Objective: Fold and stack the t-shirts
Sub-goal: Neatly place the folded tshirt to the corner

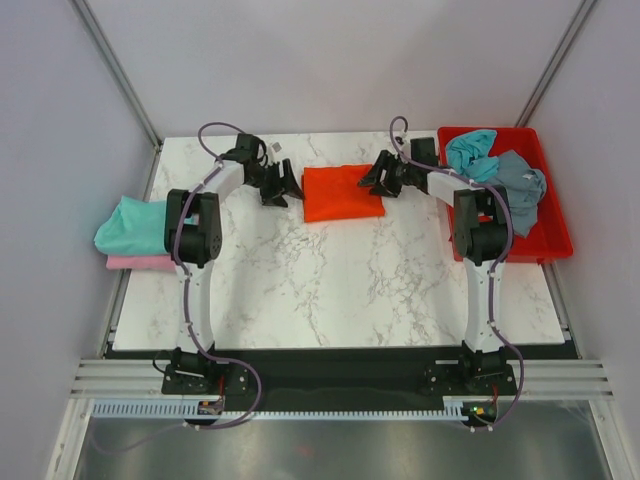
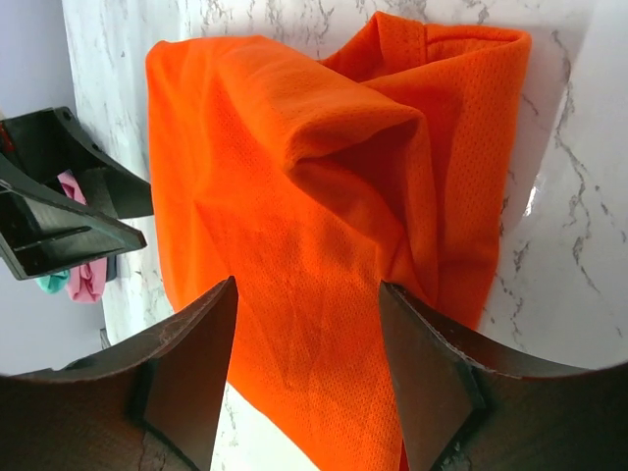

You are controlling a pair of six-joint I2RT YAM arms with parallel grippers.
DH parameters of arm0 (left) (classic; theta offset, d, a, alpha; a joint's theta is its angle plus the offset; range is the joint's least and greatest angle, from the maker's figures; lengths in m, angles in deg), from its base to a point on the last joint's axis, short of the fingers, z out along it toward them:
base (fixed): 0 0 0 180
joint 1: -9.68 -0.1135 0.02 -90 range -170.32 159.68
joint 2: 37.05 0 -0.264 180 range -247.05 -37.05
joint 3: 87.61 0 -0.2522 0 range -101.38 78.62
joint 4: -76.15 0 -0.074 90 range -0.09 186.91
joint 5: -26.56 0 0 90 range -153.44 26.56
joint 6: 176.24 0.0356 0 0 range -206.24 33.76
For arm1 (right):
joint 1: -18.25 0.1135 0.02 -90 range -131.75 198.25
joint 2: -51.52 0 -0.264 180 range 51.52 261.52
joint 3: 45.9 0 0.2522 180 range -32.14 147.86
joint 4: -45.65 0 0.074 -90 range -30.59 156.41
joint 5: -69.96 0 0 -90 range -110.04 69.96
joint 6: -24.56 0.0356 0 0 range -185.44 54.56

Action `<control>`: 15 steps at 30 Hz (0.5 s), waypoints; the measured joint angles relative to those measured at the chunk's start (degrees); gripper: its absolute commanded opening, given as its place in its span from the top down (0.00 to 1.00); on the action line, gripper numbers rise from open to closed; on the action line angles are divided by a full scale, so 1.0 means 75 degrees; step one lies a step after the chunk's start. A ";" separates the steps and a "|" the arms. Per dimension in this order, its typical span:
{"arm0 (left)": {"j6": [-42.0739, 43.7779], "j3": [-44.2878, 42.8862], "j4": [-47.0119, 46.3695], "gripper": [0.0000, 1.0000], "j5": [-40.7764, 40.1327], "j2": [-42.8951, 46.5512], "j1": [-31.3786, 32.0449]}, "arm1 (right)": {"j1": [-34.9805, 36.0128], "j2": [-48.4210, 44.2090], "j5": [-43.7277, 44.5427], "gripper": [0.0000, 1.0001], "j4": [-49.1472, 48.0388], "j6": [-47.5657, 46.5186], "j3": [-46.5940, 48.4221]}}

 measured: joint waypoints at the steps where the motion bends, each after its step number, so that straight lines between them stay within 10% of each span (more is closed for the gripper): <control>1: -0.0026 -0.0038 -0.0041 0.24 0.0070 -0.0055 0.0000 | 0.0009 0.0023 0.0003 0.32 0.0000 -0.0015 0.0003; 15: -0.0726 -0.0653 -0.0839 0.30 0.1163 -0.0810 0.0067 | 0.0064 0.0064 0.0061 0.30 0.0044 -0.0268 0.0055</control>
